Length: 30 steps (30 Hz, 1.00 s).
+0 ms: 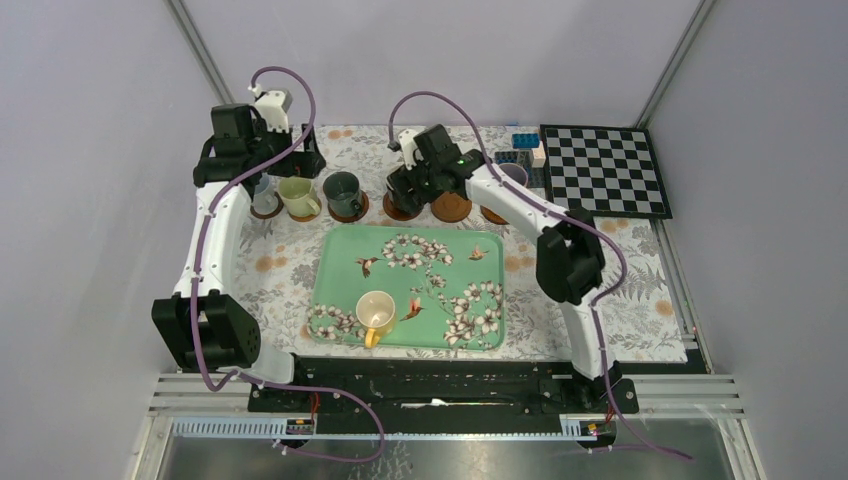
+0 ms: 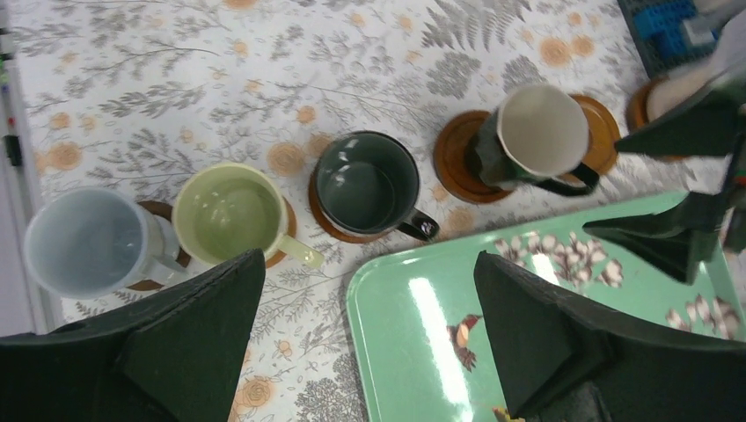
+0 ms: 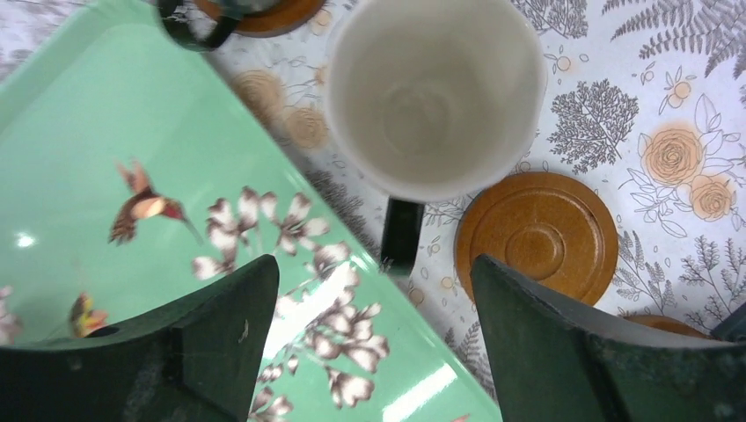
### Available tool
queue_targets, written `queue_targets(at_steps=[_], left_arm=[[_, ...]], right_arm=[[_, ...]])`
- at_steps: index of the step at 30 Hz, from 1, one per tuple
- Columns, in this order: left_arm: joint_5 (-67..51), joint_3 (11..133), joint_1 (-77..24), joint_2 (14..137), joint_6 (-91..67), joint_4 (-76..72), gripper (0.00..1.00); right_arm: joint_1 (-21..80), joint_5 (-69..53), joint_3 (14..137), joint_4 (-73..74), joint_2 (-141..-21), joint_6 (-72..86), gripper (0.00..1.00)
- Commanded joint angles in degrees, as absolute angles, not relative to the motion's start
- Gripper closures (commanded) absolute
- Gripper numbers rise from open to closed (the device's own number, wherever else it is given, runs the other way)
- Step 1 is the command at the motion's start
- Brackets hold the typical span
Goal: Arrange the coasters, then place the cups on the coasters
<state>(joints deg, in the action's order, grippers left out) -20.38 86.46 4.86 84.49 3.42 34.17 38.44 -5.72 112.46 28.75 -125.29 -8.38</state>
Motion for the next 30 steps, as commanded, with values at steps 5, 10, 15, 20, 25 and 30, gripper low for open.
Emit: queue_targets(at_steps=[5, 10, 15, 20, 25, 30], left_arm=[[-39.5, 90.3, 5.1, 81.4, 25.8, 53.6, 0.01], [-45.5, 84.6, 3.0, 77.7, 48.9, 68.5, 0.01], [-42.3, 73.3, -5.8, 70.5, 58.0, 71.1, 0.01], [-35.9, 65.1, -19.5, 63.9, 67.6, 71.1, 0.01], [-33.6, 66.1, -30.3, 62.7, 73.8, 71.7, 0.01], [-27.3, 63.4, -43.2, 60.3, 79.0, 71.3, 0.01]], right_arm=[[38.1, -19.9, 98.5, 24.1, -105.5, -10.9, 0.08], [38.2, -28.2, 85.1, 24.5, -96.0, -11.5, 0.08], [38.2, -30.6, 74.4, 24.1, -91.0, -10.1, 0.1], [38.1, -29.2, 67.8, 22.6, -89.0, -8.3, 0.1], [33.6, -28.8, 67.8, 23.1, -90.1, -5.4, 0.1], [28.2, -29.0, 69.8, 23.3, -91.7, -4.2, 0.1]])
